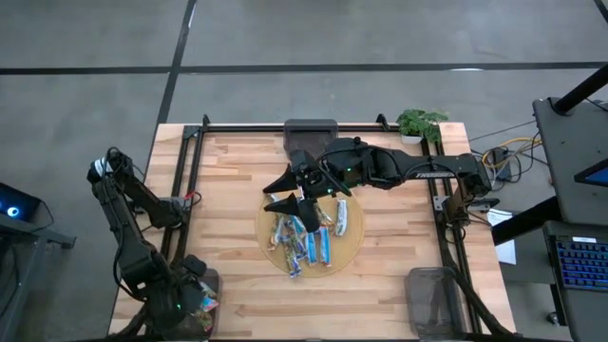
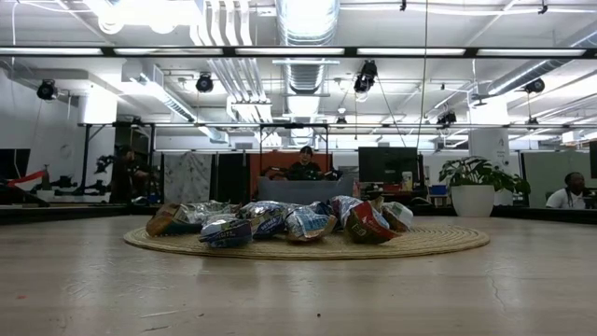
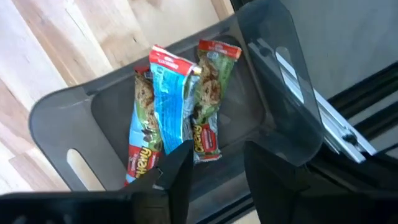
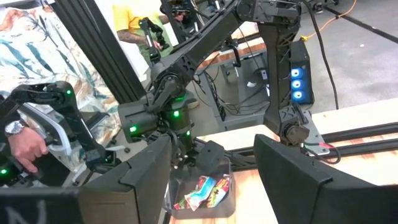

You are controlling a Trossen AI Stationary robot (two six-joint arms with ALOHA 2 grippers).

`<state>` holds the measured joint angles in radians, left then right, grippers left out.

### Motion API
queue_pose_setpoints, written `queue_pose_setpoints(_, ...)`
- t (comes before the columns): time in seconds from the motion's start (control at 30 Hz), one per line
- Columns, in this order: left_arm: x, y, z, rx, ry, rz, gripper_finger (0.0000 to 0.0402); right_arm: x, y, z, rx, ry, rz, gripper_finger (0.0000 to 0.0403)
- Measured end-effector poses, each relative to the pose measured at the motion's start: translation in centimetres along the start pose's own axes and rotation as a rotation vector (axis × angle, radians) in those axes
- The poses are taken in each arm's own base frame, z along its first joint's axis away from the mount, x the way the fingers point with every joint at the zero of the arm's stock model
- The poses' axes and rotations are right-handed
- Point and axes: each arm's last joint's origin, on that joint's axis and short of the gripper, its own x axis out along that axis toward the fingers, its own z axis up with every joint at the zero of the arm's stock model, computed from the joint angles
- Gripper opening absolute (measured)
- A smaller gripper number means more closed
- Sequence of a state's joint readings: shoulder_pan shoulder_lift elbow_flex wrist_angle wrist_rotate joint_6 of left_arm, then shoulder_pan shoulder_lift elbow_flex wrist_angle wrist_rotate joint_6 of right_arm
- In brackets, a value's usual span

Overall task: Pick and place Granola Bars by type
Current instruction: Put the red granola bar into the left black bin

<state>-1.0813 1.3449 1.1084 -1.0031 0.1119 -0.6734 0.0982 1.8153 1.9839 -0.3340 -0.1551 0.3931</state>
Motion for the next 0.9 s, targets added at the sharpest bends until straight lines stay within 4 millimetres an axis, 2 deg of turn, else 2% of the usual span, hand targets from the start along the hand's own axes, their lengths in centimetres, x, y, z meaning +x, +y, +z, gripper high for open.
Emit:
queue_pose_setpoints(0.17, 0.0, 0.1, 0.0, 0.023, 0.008, 0.001, 0.0080, 0.0, 0.0, 0.0, 0.000, 0.000, 0.000, 0.0219)
queue_pose_setpoints(0.37, -0.5, 0.7, 0.3, 0.029, 0.011, 0.016, 0.0011, 0.0, 0.0, 0.0, 0.000, 0.000, 0.000, 0.0219)
queue_pose_setpoints(0.53, -1.5, 1.3, 0.7, 0.028, -0.014, 0.043, 0.0001, 0.0, 0.0, 0.0, -0.001, 0.000, 0.000, 0.0219)
queue_pose_setpoints(0.7, -4.2, 2.6, 0.8, -0.022, -0.157, 0.130, 0.0000, 0.0, 0.0, -0.1, -0.003, 0.007, -0.003, 0.0219)
queue_pose_setpoints(0.9, -8.3, 4.9, -0.7, -0.161, -0.391, 0.229, 0.0000, 0.0, -0.1, -0.2, -0.011, 0.024, -0.010, 0.0219)
